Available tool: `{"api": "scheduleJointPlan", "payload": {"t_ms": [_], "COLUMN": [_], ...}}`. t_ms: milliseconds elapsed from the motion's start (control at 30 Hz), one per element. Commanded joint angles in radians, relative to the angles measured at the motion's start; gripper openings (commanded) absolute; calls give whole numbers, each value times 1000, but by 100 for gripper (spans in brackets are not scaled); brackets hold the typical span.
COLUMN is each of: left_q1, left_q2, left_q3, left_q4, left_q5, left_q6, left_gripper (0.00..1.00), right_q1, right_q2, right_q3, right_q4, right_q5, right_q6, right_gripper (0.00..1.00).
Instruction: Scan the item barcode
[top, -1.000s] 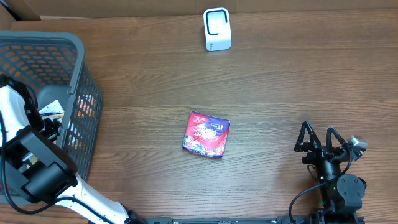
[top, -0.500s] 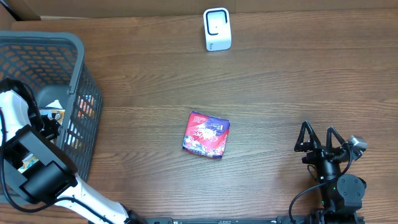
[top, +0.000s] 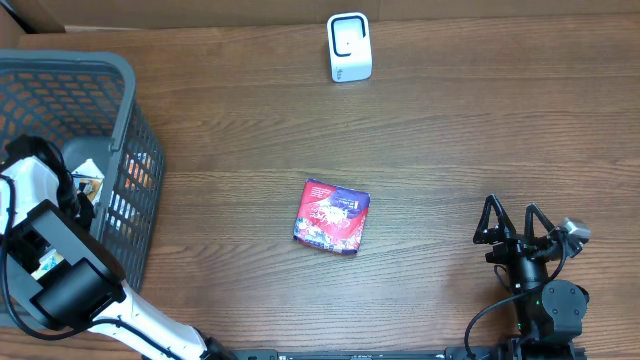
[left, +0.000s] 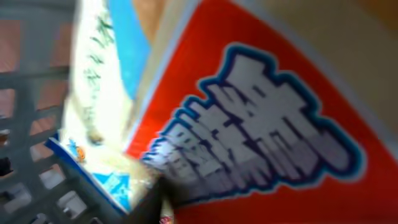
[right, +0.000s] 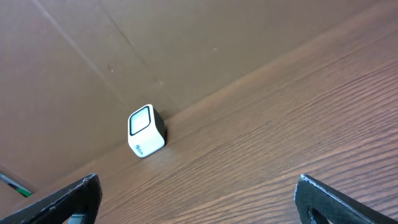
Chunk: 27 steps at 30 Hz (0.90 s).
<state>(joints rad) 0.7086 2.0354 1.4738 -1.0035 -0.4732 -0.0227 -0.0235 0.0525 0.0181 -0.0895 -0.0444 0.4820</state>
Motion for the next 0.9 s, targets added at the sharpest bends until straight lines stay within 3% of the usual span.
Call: {"api": "scheduleJointPlan", "payload": {"t_ms": [0, 300, 700, 867], "left_q1": [13, -5, -135, -152], "left_q2": [11, 10, 10, 10], "left_q3": [-14, 55, 599, 701], "left_q4": [14, -48, -460, -503], "left_q5": [-28, 15, 301, 328], "left_q6": [0, -23, -21, -27], "left_gripper": [4, 5, 4, 4], "right_q1": [8, 8, 8, 8], "right_q2": [-8, -8, -8, -8], "right_q3": [-10, -10, -10, -10], "right_q4": [8, 8, 8, 8], "right_q5": [9, 10, 10, 10], "right_q6": [-7, -7, -7, -7], "right_gripper": [100, 100, 100, 100]}}
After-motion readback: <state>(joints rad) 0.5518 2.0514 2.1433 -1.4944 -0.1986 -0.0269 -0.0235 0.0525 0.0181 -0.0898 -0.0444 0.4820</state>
